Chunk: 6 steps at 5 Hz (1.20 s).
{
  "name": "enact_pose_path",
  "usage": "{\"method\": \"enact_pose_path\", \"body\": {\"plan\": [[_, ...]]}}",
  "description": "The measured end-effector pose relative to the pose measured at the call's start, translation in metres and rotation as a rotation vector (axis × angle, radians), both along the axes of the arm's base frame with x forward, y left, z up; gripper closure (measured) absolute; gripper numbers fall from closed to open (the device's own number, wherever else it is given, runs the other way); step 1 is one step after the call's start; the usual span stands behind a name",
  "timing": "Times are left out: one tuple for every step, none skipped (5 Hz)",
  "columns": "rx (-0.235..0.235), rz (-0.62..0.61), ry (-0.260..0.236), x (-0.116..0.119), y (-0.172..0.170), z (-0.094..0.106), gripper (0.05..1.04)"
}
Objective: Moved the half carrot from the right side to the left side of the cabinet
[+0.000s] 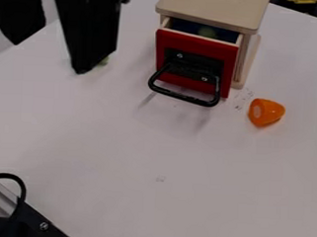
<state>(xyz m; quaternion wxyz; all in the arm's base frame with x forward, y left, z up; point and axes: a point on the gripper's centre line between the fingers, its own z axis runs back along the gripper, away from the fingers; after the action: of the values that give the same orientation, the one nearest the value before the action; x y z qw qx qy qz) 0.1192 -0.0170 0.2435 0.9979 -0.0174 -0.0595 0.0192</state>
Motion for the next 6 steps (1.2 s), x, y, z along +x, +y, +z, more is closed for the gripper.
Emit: {"method": "enact_pose_path", "body": {"plan": [[0.000,0.001,0.017,-0.001,0.000,-0.004,0.094],[0.051,-0.052,0.013,0.020,-0.006,-0.025,0.094],[0.088,-0.102,-0.012,0.046,-0.019,-0.047,0.094],[0.103,-0.179,-0.039,0.077,-0.033,-0.068,0.094],[0.117,-0.266,-0.069,0.107,-0.044,-0.093,0.094],[0.133,-0.326,-0.059,0.135,-0.053,-0.117,0.094]]}}
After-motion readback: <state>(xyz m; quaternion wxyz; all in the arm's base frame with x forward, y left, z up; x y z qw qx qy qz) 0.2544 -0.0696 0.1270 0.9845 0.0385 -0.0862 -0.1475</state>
